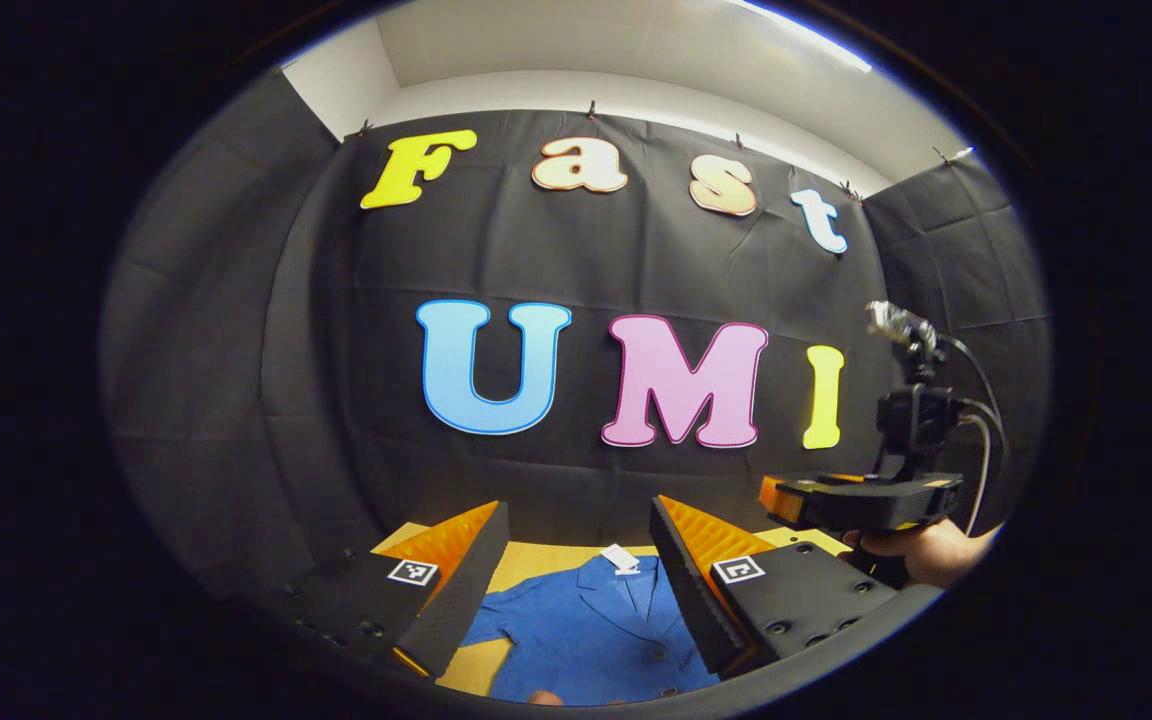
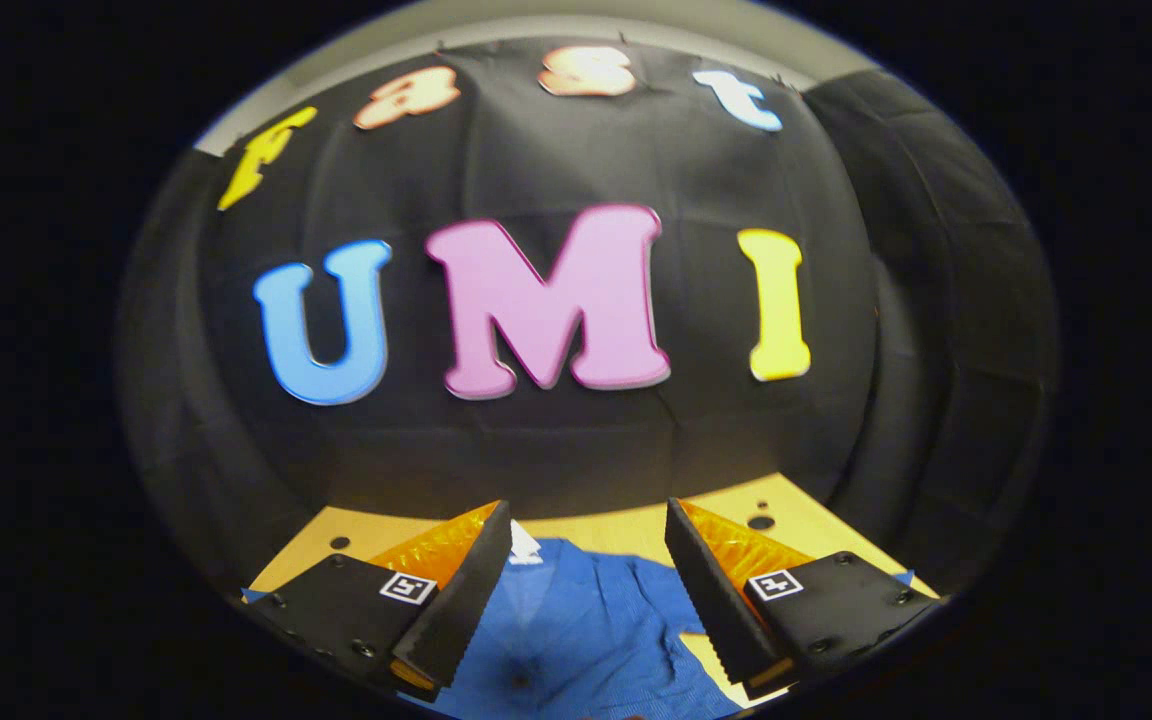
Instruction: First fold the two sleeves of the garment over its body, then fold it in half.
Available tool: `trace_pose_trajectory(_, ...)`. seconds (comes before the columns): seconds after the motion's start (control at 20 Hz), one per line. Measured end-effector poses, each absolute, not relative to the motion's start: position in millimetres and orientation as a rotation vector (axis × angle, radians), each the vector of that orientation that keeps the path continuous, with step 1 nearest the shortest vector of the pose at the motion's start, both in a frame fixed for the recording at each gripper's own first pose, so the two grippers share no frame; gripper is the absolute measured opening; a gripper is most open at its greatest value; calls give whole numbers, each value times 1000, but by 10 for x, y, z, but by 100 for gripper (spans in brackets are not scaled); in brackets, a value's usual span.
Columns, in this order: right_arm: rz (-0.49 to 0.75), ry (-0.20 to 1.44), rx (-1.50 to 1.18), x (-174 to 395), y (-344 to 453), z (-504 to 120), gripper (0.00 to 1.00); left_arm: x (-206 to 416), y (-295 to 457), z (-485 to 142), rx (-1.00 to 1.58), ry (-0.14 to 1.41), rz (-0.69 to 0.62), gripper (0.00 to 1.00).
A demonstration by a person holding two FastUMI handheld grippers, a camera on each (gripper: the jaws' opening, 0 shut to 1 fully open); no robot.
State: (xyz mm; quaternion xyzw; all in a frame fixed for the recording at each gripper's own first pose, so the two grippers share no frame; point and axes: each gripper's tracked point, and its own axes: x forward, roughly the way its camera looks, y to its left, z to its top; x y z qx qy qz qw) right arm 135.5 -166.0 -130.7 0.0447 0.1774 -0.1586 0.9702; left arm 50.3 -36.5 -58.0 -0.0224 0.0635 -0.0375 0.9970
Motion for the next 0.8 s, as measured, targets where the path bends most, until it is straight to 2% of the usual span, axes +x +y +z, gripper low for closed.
trace_pose_trajectory(0.15, -452, 514, 139, 1450, -2508, -1951, 98, 642, -501, -668, -43, 155, -58, 82)
trace_pose_trajectory(0.4, -643, 684, 229, 1062, -3800, -2710, 98, 907, -935, -809, -58, 196, -71, 82)
trace_pose_trajectory(0.8, -950, 907, 303, -71, -5311, -3442, 99, 1170, -1850, -960, 15, 246, -202, 82)
